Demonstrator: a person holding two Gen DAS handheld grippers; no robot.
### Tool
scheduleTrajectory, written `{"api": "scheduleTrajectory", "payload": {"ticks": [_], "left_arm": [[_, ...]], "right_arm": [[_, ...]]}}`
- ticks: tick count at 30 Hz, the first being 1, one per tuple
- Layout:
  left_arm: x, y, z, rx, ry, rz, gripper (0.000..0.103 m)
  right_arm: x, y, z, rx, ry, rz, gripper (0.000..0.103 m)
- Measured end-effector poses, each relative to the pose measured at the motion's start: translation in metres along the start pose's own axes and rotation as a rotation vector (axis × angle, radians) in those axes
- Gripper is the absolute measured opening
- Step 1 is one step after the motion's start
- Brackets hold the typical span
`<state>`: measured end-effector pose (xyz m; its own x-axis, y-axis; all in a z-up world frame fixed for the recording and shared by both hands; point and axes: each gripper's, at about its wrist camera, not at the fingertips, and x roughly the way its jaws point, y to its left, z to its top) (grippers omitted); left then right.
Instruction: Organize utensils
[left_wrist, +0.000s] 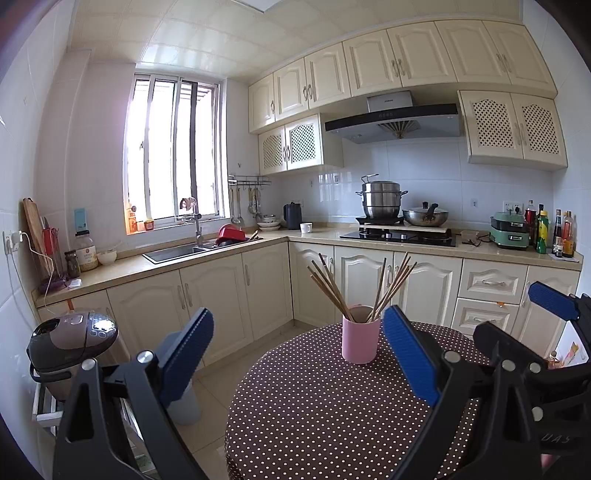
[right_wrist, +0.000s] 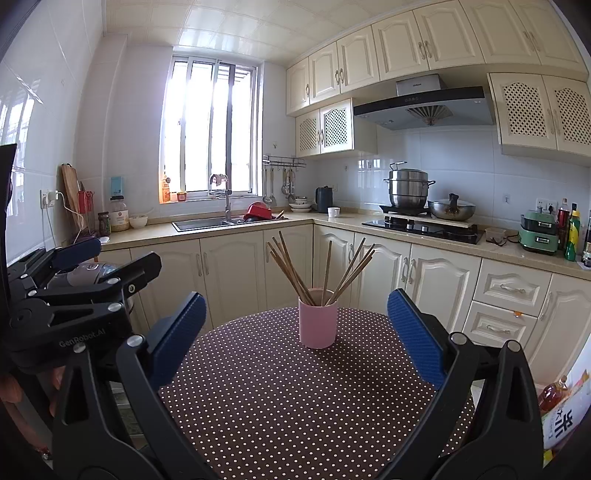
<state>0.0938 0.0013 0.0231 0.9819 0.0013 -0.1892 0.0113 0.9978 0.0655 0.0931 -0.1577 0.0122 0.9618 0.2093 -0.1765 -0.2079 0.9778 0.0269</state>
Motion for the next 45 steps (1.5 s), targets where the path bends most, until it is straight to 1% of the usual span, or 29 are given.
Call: {"api": "scheduleTrajectory", "payload": {"ticks": [45], "left_arm": [[0.0008,0.0011,-0.0047,0.004,0.004,0.004,0.092]], "right_arm": [[0.0017,-0.0007,-0.0032,0.001,0.003,0.001,0.097]]}}
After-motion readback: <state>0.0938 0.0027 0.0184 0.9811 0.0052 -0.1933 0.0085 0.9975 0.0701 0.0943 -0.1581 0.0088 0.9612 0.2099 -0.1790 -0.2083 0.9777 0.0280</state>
